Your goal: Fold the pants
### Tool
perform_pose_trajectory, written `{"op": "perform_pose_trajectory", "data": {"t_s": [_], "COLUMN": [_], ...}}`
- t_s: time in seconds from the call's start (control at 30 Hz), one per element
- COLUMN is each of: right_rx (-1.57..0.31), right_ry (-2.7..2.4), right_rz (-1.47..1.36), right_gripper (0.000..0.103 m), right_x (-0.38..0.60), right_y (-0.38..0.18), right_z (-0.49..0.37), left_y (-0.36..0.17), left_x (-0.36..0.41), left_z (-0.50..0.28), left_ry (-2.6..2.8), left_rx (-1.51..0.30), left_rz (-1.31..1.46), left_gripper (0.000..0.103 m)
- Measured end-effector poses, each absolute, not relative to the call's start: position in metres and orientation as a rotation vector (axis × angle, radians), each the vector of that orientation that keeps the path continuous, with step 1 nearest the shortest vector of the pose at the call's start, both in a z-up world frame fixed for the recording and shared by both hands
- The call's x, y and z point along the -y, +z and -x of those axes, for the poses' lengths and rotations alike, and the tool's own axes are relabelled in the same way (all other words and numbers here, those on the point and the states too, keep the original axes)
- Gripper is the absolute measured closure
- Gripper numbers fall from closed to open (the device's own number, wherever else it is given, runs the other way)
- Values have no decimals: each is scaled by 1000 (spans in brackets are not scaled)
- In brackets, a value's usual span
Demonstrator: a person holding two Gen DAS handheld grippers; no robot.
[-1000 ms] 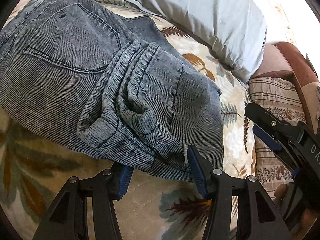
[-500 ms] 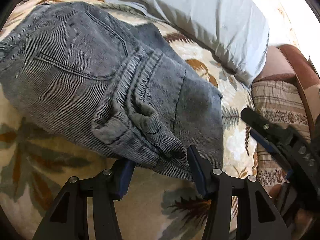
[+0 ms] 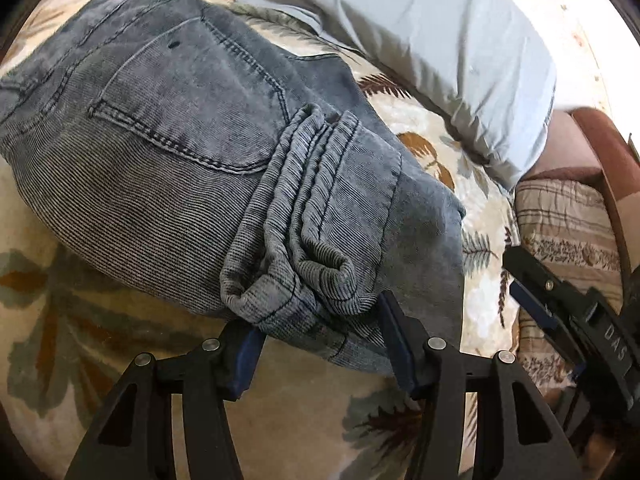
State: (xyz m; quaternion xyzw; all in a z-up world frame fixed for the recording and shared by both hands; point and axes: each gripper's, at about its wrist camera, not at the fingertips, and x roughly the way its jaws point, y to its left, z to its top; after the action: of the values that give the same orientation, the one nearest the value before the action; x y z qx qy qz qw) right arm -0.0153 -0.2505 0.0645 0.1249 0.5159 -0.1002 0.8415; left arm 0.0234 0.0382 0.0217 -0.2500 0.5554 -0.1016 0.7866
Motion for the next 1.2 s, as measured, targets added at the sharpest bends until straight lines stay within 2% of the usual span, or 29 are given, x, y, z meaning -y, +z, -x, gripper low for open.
{"op": "perform_pose_trajectory", "data": {"t_s": [0.03, 0.07, 0.1, 0.2, 0.3, 0.47, 0.63, 1.07, 1.2], "right_rx": [-1091, -1092, -1093, -1091, -1088, -1083, -1091, -1088, -1097], "right_ry": [-213, -217, -219, -221, -225, -229, -232, -233, -234], "right_rz": [-264, -264, -265, -272, -268, -267, -271, -273, -270], "right_gripper": [32, 32, 32, 32, 32, 32, 32, 32, 32], "right_x": [251, 251, 252, 254, 255, 255, 257, 256, 255], "right_y": [65, 65, 65, 65, 66, 66, 65, 65, 62], "right_z": [15, 16, 16, 16, 16, 16, 15, 16, 16], "left_y": [23, 25, 27, 32, 38, 59, 35, 51, 36], "left_x": [-38, -36, -34, -28, -24, -21, -22, -13, -14], "left_z": [-23, -22, -22, -18, -13, 1, 1, 5, 2], "left_ry": [-215, -210, -205, -199, -203, -206, -164, -165, -145], "left_rx": [-1190, -1175, -1164, -1143, -1122, -1032, -1120, -1048, -1110], "left_rz": [534, 515, 491, 439, 421, 369, 359, 309, 318], "left_gripper": [51, 59, 72, 83, 87, 88, 87, 87, 84]}}
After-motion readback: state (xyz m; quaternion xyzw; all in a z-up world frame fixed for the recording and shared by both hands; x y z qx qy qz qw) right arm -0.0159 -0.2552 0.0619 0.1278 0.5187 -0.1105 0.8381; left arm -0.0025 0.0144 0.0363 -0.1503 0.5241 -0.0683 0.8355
